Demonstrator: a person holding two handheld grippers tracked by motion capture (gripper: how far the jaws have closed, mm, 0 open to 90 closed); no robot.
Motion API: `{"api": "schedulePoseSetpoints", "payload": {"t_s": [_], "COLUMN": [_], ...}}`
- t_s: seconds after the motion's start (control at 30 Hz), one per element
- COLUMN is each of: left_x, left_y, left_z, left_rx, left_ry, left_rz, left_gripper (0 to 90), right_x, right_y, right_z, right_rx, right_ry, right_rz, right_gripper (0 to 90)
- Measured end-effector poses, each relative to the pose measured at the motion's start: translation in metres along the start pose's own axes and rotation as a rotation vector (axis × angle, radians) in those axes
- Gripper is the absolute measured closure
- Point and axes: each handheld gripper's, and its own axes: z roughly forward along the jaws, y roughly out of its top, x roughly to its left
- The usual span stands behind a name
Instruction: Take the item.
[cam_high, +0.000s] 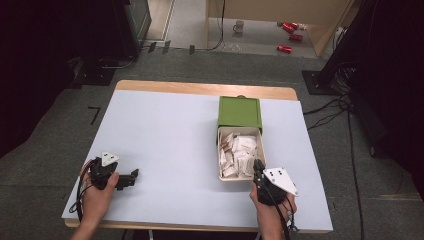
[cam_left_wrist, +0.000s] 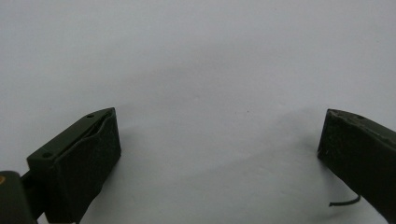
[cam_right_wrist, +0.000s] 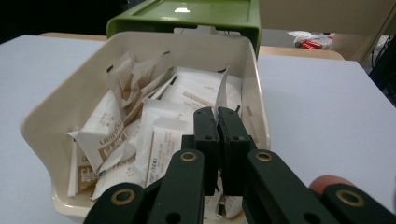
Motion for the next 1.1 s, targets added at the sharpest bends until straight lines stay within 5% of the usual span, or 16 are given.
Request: {"api": "schedulePoseSetpoints", "payload": {"t_s": [0.37,1.1], "left_x": [0.000,0.000], "left_y": [0.000,0.000], "left_z": [0.000,0.000], "left_rx": [0.000,0.000], "left_ry": [0.000,0.000], "left_rz": [-0.001,-0.001], "left_gripper": [0.0,0.0], "right_x": [0.007,0.048], "right_y": [0.016,0.054], "right_z": [0.001,0.015], "right_rx": [-0.027,-0.093], "right_ry": [0.035,0.111], "right_rz": [0.006,-0.031], "right_gripper": [88.9,89.0]}}
